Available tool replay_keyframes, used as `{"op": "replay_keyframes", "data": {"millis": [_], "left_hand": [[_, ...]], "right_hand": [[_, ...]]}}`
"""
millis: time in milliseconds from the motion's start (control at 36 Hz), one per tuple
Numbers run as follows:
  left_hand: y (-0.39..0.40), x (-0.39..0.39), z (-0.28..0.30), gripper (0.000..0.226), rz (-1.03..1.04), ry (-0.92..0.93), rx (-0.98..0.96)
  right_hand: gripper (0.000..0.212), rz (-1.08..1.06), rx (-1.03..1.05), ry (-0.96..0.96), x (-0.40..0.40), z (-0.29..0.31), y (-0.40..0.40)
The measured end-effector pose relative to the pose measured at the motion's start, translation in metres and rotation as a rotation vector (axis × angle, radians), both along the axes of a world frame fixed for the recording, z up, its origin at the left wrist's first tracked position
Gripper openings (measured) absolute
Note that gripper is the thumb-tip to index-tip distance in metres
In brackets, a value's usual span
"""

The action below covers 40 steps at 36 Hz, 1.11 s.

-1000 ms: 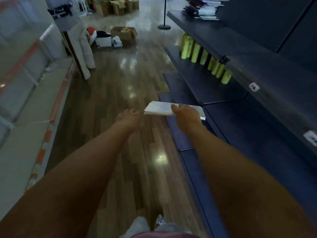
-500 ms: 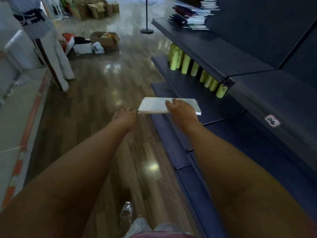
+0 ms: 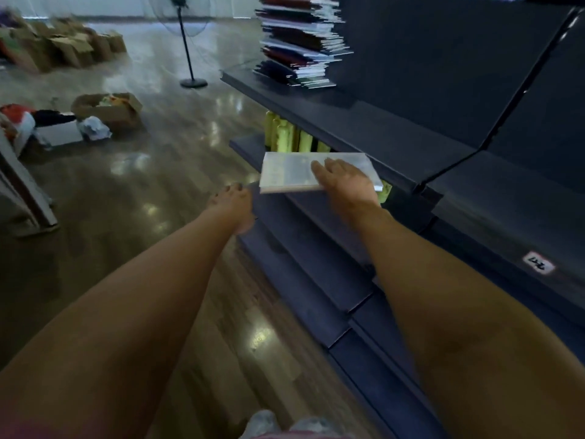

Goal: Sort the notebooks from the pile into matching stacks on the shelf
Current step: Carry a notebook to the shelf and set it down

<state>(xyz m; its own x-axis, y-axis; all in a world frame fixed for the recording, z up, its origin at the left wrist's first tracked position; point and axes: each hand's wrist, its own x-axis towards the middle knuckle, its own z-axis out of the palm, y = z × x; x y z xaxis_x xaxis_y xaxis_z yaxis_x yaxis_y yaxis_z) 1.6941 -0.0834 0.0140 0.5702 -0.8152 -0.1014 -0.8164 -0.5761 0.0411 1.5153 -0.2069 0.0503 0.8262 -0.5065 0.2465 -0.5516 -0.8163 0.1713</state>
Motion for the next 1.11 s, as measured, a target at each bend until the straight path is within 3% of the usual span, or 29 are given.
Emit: {"op": "replay_keyframes", "data": {"millis": [250, 417, 500, 583, 694, 806, 917, 972, 1111], "left_hand": [[-0.086, 0.021, 0.01, 0.107, -0.178, 0.101, -0.19], [-0.141, 0.006, 0.018, 0.11, -0.274, 0.084, -0.369], [-0.169, -0.001, 0.021, 0.101, -0.364, 0.037, -0.471], [-0.196, 0.001, 0.027, 0.078, -0.433, -0.014, -0.58], [-0.23, 0.012, 0.034, 0.052, -0.608, -0.089, -0.642], [-0.261, 0.01, 0.041, 0.035, -0.726, -0.112, -0.707], [-0.284, 0.0, 0.046, 0.047, -0.879, -0.114, -0.761], [-0.297, -0.006, 0.046, 0.046, -0.937, -0.122, -0.778], [-0.321, -0.033, 0.053, 0.029, -1.094, -0.136, -0.625]], "right_hand": [[0.062, -0.147, -0.07, -0.057, -0.007, 0.01, -0.063], [0.052, -0.146, -0.083, -0.097, -0.019, 0.008, -0.106], [0.055, -0.114, -0.094, -0.172, -0.025, 0.004, -0.128], [0.06, -0.159, -0.089, -0.14, -0.028, 0.012, -0.144], [0.043, -0.231, -0.191, -0.128, -0.027, 0.022, -0.164], [0.035, -0.573, -0.227, 0.018, -0.033, 0.029, -0.183], [0.037, -0.917, -0.149, 0.031, -0.032, 0.036, -0.2], [0.043, -1.052, 0.01, -0.09, -0.031, 0.036, -0.209], [0.044, -1.236, 0.475, -0.816, -0.03, 0.046, -0.227]]}}
